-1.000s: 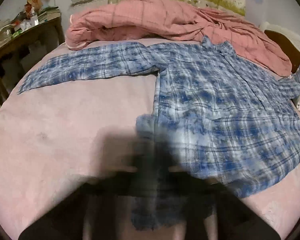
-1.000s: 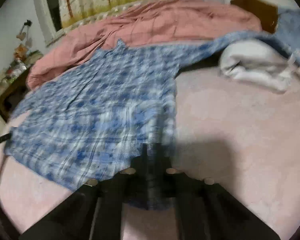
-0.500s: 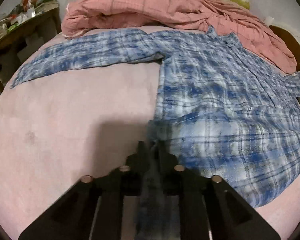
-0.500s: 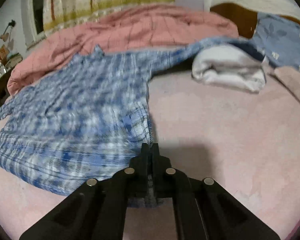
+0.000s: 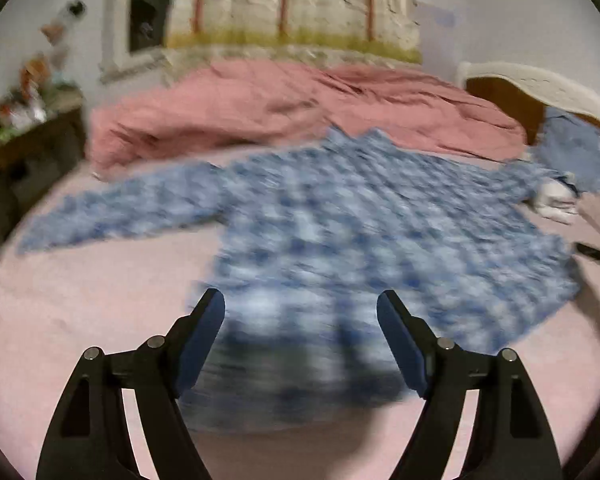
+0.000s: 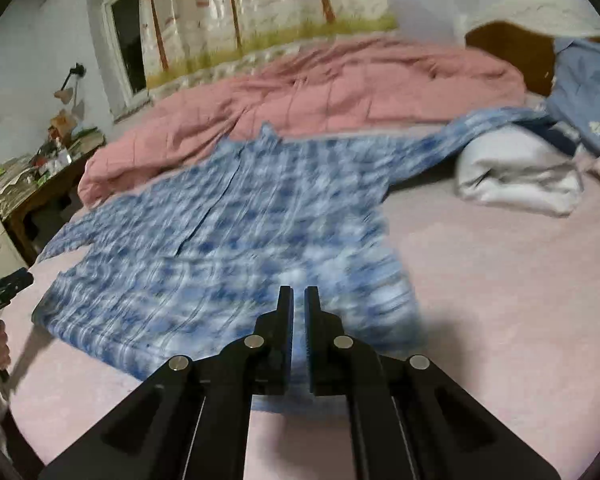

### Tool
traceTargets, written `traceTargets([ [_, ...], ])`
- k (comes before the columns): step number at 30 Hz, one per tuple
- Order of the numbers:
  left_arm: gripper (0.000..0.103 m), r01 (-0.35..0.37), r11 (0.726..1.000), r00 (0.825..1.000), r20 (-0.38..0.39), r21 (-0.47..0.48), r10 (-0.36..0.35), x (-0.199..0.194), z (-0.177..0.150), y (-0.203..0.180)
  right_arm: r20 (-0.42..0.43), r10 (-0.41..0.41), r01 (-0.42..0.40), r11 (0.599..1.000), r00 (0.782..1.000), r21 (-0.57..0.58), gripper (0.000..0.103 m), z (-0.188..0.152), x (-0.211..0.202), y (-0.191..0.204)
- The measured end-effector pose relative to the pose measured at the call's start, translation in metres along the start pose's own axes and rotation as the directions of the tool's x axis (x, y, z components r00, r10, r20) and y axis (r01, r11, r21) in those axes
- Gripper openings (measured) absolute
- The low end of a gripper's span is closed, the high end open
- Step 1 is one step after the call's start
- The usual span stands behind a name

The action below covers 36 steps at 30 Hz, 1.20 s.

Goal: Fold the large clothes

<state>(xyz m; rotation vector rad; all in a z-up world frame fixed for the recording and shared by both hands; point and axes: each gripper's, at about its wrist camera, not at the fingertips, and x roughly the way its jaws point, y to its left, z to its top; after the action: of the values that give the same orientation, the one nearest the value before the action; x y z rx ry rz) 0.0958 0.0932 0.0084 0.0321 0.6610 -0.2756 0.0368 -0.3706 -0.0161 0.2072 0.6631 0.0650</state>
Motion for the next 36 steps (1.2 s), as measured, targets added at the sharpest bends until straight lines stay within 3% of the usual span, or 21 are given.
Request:
traceTargets([
  [2, 0.077, -0.001, 1.000, 0.998, -0.057, 0.008, 0.001, 0.009, -0.007, -0.015, -0.032, -0.008, 0.008, 1.000, 0.999, -0.004, 0.008, -0.005, 0.008, 0.005],
  [3, 0.077, -0.012, 1.000, 0.998, -0.067, 0.018, 0.013, 0.012, -0.012, -0.020, -0.036, -0.012, 0.011, 1.000, 0.999, -0.003, 0.017, -0.009, 0.009, 0.006],
  [4, 0.077, -0.032, 0.999, 0.996, -0.086, 0.040, 0.035, 0.018, -0.016, -0.025, -0.036, -0.013, 0.013, 1.000, 0.999, -0.012, 0.043, -0.014, 0.010, 0.008],
  [5, 0.077, -0.050, 0.997, 0.993, -0.102, 0.057, 0.056, 0.023, -0.020, -0.029, -0.034, -0.012, 0.011, 1.000, 0.999, -0.029, 0.056, -0.017, 0.008, 0.009],
  [6, 0.077, -0.064, 0.996, 0.990, -0.121, 0.064, 0.072, 0.030, -0.025, -0.031, -0.025, -0.010, 0.009, 0.999, 1.000, -0.048, 0.061, -0.020, 0.006, 0.011],
  [8, 0.074, -0.080, 0.995, 0.979, -0.184, 0.067, 0.091, 0.044, -0.034, -0.033, -0.012, -0.011, 0.010, 0.997, 1.000, -0.079, 0.061, -0.022, 0.003, 0.017],
  [10, 0.073, -0.098, 0.993, 0.967, -0.228, 0.072, 0.112, 0.055, -0.042, -0.034, -0.055, 0.010, -0.015, 0.997, 0.998, -0.082, 0.061, -0.024, 0.008, 0.018],
  [11, 0.073, -0.105, 0.992, 0.969, -0.219, 0.076, 0.119, 0.053, -0.042, -0.035, -0.087, 0.013, -0.020, 0.996, 0.996, -0.084, 0.061, -0.025, 0.013, 0.018],
  [14, 0.073, -0.114, 0.991, 0.967, -0.221, 0.064, 0.126, 0.048, -0.048, -0.033, -0.197, -0.078, 0.049, 0.988, 0.977, -0.146, 0.061, -0.037, 0.033, 0.021],
  [19, 0.073, -0.101, 0.993, 0.974, -0.198, 0.064, 0.112, 0.033, -0.056, -0.031, -0.185, -0.100, 0.065, 0.980, 0.978, -0.186, 0.061, -0.052, 0.019, 0.022],
  [22, 0.070, -0.061, 0.992, 0.987, -0.144, 0.112, 0.077, 0.019, -0.053, -0.039, -0.159, -0.082, 0.052, 0.981, 0.984, -0.186, 0.061, -0.057, 0.005, 0.021],
  [24, 0.071, -0.066, 0.978, 0.997, -0.022, 0.197, 0.071, -0.004, -0.049, -0.055, -0.109, -0.053, 0.027, 0.974, 0.993, -0.224, 0.061, -0.059, -0.009, 0.028],
  [26, 0.080, -0.097, 0.959, 0.995, 0.063, 0.268, 0.083, -0.023, -0.047, -0.068, -0.048, -0.010, -0.003, 0.966, 0.999, -0.257, 0.061, -0.058, -0.025, 0.039],
  [30, 0.080, -0.061, 0.970, 0.997, 0.069, 0.236, 0.046, -0.034, -0.045, -0.070, -0.031, 0.016, -0.023, 0.964, 0.999, -0.266, 0.062, -0.053, -0.032, 0.058],
  [32, 0.081, -0.081, 0.972, 0.994, 0.085, 0.222, 0.063, -0.037, -0.044, -0.070, 0.004, 0.028, -0.026, 0.970, 1.000, -0.242, 0.072, -0.052, -0.037, 0.064],
  [33, 0.082, -0.097, 0.971, 0.991, 0.114, 0.220, 0.073, -0.041, -0.044, -0.071, 0.043, 0.027, -0.016, 0.972, 0.999, -0.233, 0.084, -0.052, -0.042, 0.067],
  [34, 0.087, -0.110, 0.971, 0.985, 0.153, 0.211, 0.079, -0.047, -0.043, -0.070, 0.080, 0.024, -0.006, 0.974, 0.996, -0.228, 0.089, -0.052, -0.047, 0.068],
  [36, 0.100, -0.111, 0.976, 0.969, 0.239, 0.189, 0.064, -0.062, -0.044, -0.071, 0.159, 0.013, 0.024, 0.974, 0.987, -0.226, 0.090, -0.052, -0.059, 0.073],
])
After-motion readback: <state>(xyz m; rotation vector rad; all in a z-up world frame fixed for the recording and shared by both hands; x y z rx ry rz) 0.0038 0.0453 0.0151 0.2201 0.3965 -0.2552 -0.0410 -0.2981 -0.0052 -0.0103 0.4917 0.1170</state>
